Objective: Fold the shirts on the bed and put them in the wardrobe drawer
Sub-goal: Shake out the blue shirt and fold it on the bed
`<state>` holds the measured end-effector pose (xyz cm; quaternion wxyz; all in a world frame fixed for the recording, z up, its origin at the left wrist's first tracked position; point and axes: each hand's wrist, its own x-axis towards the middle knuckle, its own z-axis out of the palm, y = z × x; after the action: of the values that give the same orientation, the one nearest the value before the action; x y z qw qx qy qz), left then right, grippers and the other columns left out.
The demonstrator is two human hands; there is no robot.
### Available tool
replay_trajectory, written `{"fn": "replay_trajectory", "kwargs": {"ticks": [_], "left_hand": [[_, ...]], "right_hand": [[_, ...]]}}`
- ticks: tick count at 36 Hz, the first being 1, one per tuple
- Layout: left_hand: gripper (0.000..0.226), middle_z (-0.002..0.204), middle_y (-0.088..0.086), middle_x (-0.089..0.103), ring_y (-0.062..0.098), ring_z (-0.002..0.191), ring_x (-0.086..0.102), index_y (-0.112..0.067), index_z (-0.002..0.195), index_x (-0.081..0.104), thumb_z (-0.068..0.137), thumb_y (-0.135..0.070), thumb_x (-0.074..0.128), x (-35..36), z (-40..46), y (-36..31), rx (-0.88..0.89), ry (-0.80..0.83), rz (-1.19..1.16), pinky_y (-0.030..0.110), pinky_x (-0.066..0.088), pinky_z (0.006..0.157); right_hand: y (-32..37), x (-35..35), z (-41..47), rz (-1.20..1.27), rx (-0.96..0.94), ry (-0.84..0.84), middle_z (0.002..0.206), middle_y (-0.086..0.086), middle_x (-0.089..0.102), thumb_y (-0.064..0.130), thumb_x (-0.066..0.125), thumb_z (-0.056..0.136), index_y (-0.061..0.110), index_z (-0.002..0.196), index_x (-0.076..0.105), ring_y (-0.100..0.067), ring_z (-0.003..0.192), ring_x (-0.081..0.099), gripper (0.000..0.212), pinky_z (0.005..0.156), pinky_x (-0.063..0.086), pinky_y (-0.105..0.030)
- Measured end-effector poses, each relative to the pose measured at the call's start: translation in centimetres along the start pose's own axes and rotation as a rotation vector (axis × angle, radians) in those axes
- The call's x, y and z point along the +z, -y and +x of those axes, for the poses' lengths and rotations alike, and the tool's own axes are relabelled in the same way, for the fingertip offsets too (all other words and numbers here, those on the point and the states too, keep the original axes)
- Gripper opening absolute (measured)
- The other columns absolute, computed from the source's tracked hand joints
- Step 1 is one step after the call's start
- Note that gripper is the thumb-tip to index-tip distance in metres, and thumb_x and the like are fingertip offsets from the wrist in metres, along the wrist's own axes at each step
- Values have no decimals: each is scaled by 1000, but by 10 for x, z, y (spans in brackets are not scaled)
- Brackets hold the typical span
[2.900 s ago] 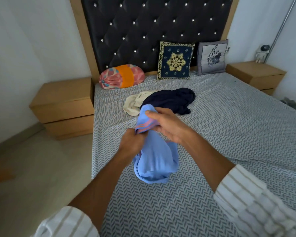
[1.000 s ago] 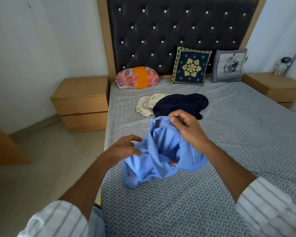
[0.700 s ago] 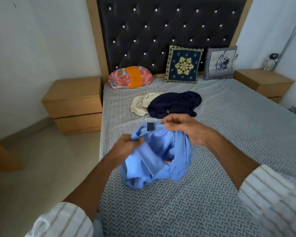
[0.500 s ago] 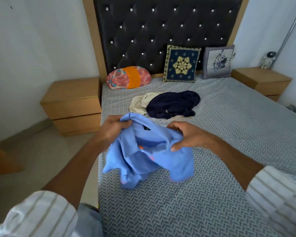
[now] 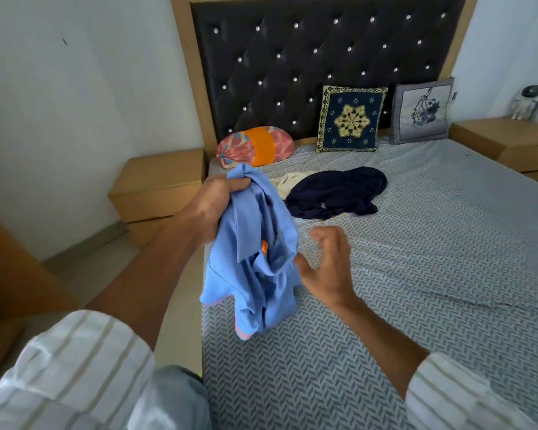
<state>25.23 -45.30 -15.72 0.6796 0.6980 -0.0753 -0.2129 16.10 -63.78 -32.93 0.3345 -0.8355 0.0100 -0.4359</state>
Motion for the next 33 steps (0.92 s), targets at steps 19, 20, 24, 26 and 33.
{"fn": "replay_trajectory", "kwargs": {"ticks": [19, 20, 24, 26, 33], "left_hand": [[16, 87, 7, 74, 20, 73, 71, -12, 101, 67, 99, -20, 53, -31, -20, -4, -22, -26, -4, 33, 54, 73], [14, 87, 7, 75, 19, 73, 72, -13, 100, 67, 99, -18, 54, -37, -20, -2, -10, -47, 35, 33, 54, 72], [23, 106, 20, 73, 35, 95, 71, -7, 100, 72, 83, -21, 69, -55, -15, 11, 35, -96, 254, 46, 56, 91], [57, 109, 23, 72, 42, 105, 67, -4, 107, 73, 61, -37, 79, -56, -10, 17, 52, -52, 390, 58, 50, 99], [90, 113, -17, 68, 10, 107, 65, -37, 121, 61, 41, -71, 85, -31, -5, 22, 168, 312, 1027, 36, 52, 96]], "right_hand": [[27, -5, 36, 619, 536, 231, 63, 8, 69, -3, 74, 81, 21, 63, 71, -7, 62, 58, 30, 66, 51, -34], [22, -13, 40, 645, 566, 197, 67, 4, 71, -3, 74, 81, 16, 68, 74, -9, 65, 60, 23, 69, 52, -34], [4, -45, 62, 656, 598, 76, 62, 6, 64, 5, 73, 88, 15, 68, 69, -6, 62, 53, 22, 65, 44, -24], [0, -59, 72, 582, 523, 103, 63, 2, 52, 12, 68, 94, 17, 69, 62, -8, 63, 43, 26, 61, 37, -22], [-7, -90, 91, 261, 369, 471, 68, 2, 41, 21, 70, 94, 8, 84, 50, -4, 56, 35, 25, 51, 31, -19]]}}
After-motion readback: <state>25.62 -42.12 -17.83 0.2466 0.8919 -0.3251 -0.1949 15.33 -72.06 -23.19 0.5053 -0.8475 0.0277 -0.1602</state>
